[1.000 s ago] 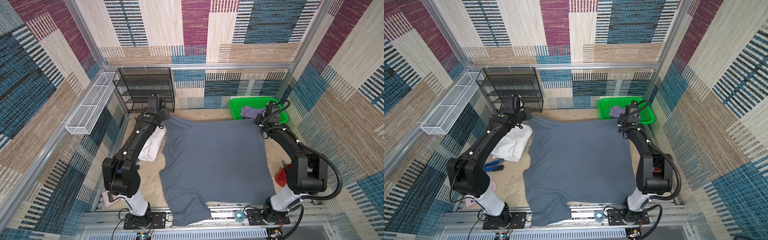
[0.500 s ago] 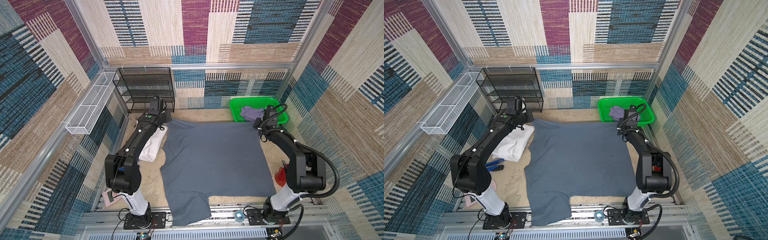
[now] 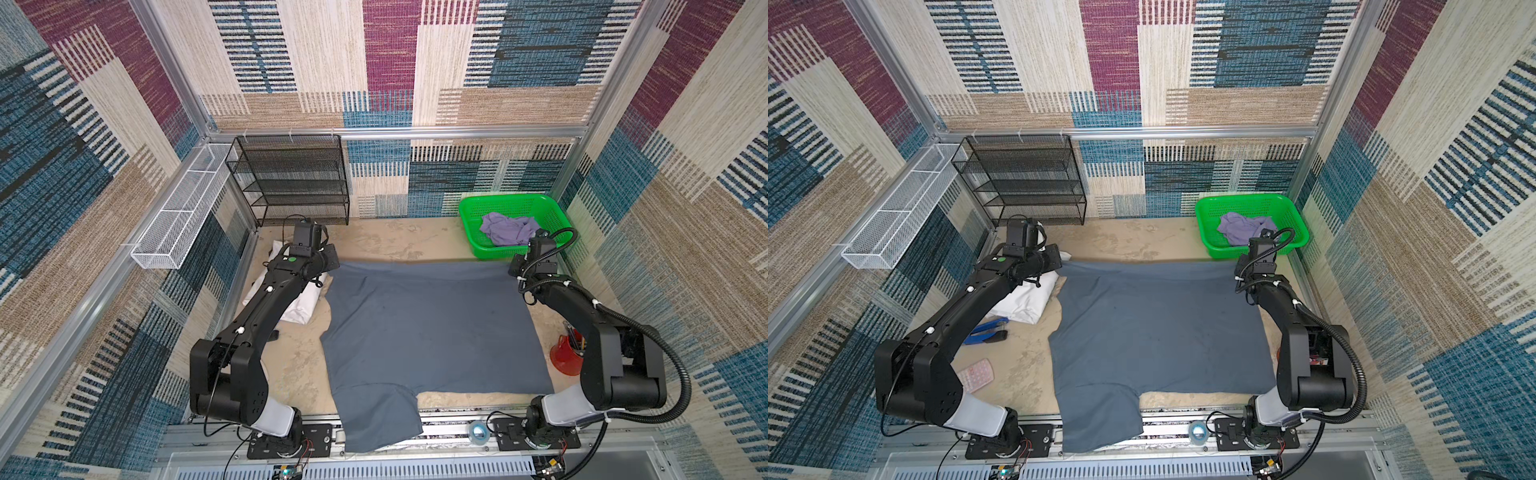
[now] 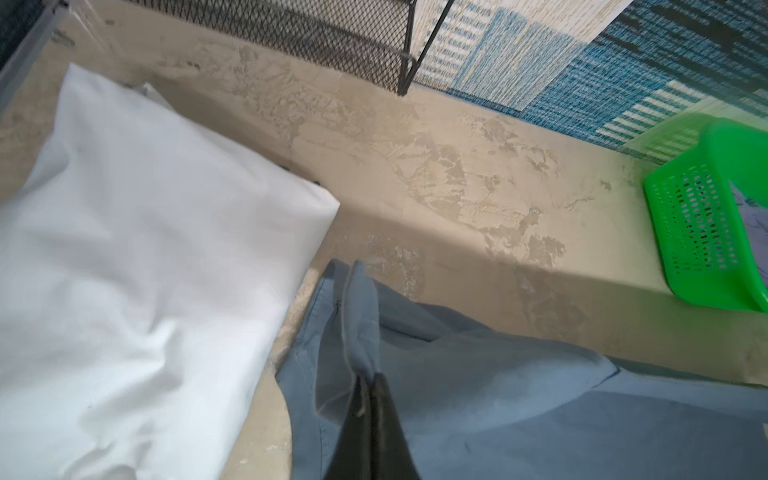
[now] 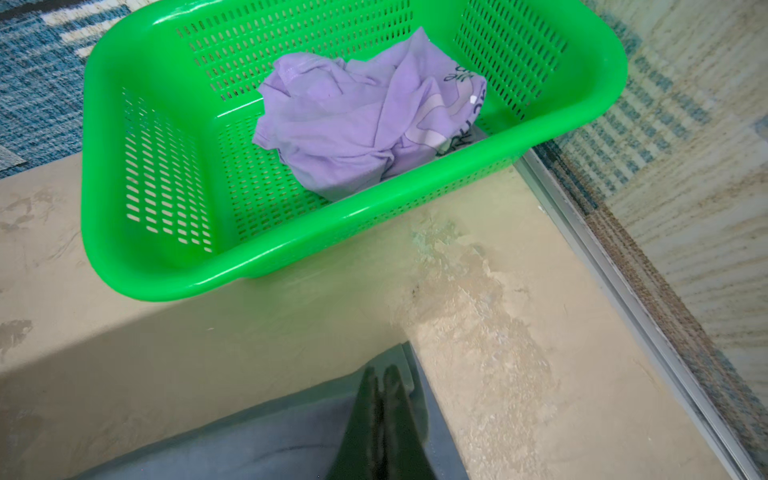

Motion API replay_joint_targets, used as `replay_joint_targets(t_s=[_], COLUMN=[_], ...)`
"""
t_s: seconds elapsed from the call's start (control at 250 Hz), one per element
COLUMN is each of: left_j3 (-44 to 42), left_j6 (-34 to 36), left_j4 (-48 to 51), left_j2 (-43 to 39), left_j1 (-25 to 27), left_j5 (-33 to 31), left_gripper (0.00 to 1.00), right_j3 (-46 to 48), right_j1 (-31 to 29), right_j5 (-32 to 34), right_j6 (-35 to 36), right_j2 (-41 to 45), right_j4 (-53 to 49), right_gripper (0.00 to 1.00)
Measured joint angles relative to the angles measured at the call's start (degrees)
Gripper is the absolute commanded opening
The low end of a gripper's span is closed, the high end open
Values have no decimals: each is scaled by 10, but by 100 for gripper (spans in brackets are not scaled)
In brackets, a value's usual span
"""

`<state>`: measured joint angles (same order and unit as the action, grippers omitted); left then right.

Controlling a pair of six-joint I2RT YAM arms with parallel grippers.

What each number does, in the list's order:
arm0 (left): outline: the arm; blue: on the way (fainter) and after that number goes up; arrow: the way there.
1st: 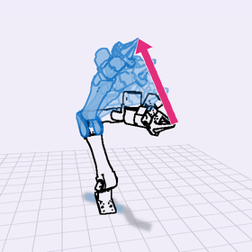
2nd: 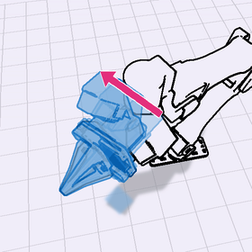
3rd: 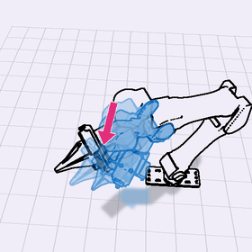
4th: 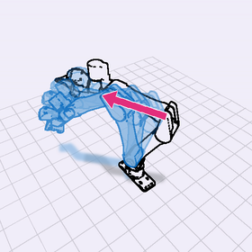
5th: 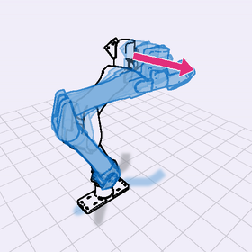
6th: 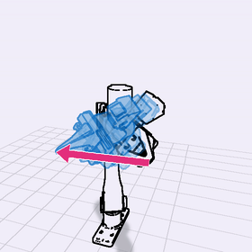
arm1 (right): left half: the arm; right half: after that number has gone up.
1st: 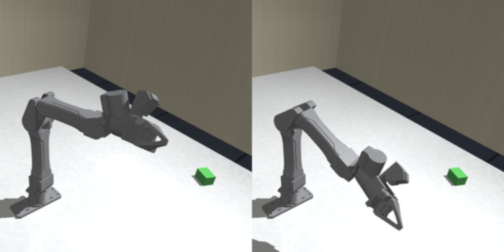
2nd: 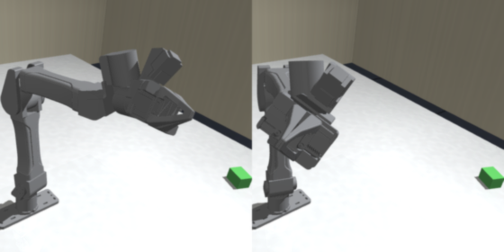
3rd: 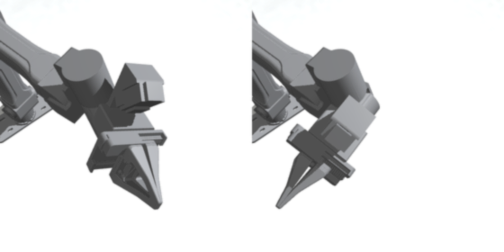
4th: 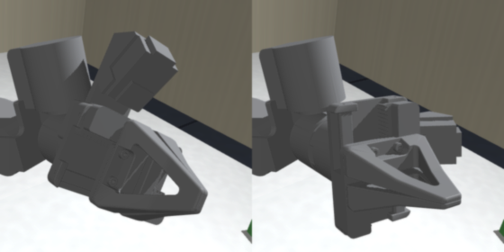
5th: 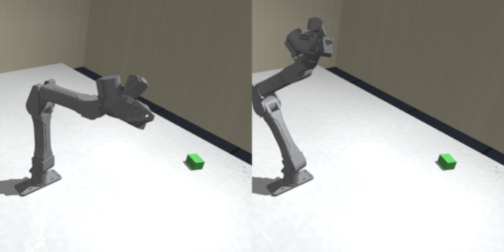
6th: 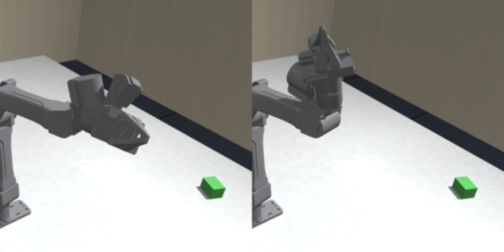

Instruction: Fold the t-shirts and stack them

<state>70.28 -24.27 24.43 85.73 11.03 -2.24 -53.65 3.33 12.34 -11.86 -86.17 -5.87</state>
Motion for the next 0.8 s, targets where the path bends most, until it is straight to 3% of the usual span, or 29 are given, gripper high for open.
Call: replay_joint_targets(t_s=[0.508,0.544,0.632,0.684,0.764,0.8], left_j3=[-184,-200,-251,-289,-358,-388], left_j6=[-59,-61,-73,-79,-92,-103], left_j4=[50,54,54,47,38,36], left_j2=[-165,-176,-201,-220,-261,-285], left_j1=[3,3,8,11,21,28], left_j5=[11,11,16,33,51,61], left_gripper=[0,4,11,15,27,32], right_j3=[84,92,116,130,147,158], right_j1=[0,0,0,0,0,0], right_j5=[42,44,52,60,77,86], right_j6=[-31,-34,-47,-55,-65,-70], right_j2=[36,42,64,77,96,112], right_j4=[-10,-13,-17,-19,-19,-18], right_gripper=[0,0,8,27,31,37])
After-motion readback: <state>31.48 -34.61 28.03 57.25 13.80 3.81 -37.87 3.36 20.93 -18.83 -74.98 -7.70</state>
